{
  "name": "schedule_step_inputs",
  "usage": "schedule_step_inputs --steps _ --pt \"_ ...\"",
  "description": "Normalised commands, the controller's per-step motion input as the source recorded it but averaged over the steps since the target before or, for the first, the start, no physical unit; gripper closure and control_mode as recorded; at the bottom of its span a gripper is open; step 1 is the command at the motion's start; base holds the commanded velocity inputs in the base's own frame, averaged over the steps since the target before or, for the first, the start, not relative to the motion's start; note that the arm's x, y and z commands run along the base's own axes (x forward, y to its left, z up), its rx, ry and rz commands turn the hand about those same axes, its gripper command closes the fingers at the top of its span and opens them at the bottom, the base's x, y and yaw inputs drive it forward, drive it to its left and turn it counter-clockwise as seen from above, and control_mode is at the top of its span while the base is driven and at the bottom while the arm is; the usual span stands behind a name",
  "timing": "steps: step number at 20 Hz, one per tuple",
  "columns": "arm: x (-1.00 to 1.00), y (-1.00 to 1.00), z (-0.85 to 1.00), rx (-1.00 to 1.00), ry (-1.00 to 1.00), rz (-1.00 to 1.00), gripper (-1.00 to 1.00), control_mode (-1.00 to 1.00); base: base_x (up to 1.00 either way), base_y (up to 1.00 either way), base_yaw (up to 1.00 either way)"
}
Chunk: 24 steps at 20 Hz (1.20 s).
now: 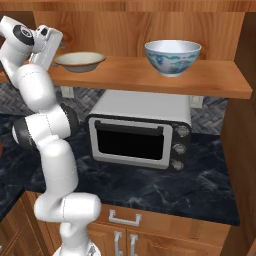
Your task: Pick up the bowls from the cabinet and place each bowl in front of a stool on the dining counter.
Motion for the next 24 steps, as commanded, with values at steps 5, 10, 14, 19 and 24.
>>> schedule_step_inputs --steps 5,10,14,19,24 --pt "-0.06 -0.03 -0.22 0.02 0.00 -0.03 -1.00 -1.00 0.00 0.00 0.00" --pt "0.00 -0.04 -0.29 0.03 0.00 -0.02 1.00 -1.00 0.00 0.00 0.00" --pt "0.00 0.00 -0.23 0.02 0.00 0.00 1.00 -1.00 0.00 0.00 0.00" --pt "0.00 0.00 -0.17 0.01 0.00 0.00 1.00 -1.00 0.00 0.00 0.00" --pt "0.00 0.00 -0.13 0.00 0.00 0.00 1.00 -1.00 0.00 0.00 0.00"
